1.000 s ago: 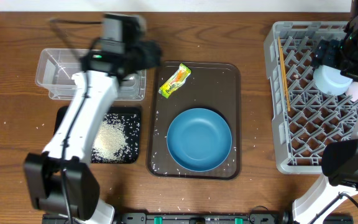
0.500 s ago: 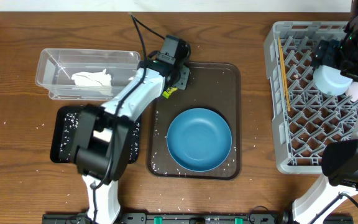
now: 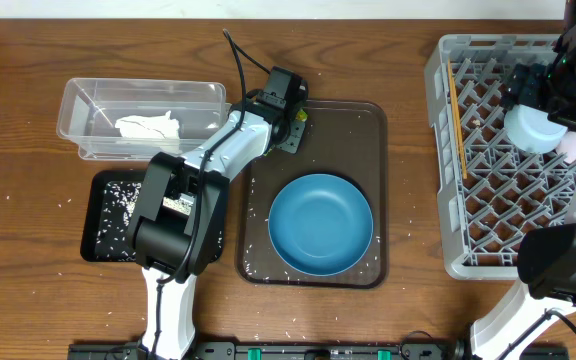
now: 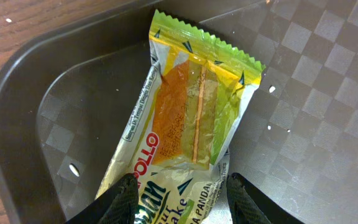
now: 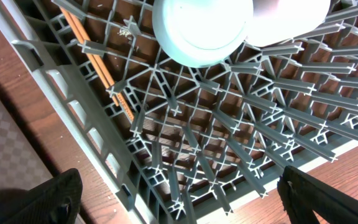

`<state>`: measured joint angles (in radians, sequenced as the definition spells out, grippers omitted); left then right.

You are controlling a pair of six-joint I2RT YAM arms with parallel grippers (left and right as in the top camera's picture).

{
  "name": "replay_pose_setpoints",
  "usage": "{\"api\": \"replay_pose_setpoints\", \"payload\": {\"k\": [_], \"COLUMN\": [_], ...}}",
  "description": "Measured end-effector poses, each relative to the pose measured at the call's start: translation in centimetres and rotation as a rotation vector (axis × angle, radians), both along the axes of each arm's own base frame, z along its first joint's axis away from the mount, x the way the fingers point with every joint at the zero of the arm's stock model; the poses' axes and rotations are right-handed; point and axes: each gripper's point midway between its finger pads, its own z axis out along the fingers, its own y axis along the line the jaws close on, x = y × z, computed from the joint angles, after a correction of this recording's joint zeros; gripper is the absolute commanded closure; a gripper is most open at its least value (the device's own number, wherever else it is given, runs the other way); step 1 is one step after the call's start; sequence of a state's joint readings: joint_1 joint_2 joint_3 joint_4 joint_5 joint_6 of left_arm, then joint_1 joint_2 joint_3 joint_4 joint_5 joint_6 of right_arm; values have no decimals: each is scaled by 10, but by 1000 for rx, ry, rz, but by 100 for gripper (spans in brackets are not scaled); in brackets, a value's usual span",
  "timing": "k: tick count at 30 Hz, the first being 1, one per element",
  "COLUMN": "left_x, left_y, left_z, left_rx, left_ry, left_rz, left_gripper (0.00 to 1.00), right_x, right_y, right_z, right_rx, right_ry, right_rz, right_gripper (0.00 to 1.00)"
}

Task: Sort waste into correct bins and load items into the dishwasher rack
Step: 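Reach the left gripper to the yellow snack wrapper and grasp it, then carry the yellow wrapper into the clear container and release it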

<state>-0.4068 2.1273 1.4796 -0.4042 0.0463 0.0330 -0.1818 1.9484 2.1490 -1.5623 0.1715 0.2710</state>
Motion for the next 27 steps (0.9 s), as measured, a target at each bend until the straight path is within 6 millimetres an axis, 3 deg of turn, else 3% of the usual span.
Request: {"api": "replay_pose_setpoints", "payload": {"k": [16, 24, 27], "left_x": [0, 1, 1], "left_y": [-2, -4, -4], "left_z": [-10, -9, -7], "left_rx": [1, -9, -8], "left_ry": [13, 8, 5], "left_rz": [-13, -18, -22], "left_gripper": [61, 92, 94], "right_x": [0, 0, 0], "right_y": [0, 0, 0], "right_z": [0, 0, 0], "right_rx": [0, 0, 0], "right_ry": [0, 0, 0], "right_rz": [0, 0, 0], "right_gripper": [1, 1, 1]}}
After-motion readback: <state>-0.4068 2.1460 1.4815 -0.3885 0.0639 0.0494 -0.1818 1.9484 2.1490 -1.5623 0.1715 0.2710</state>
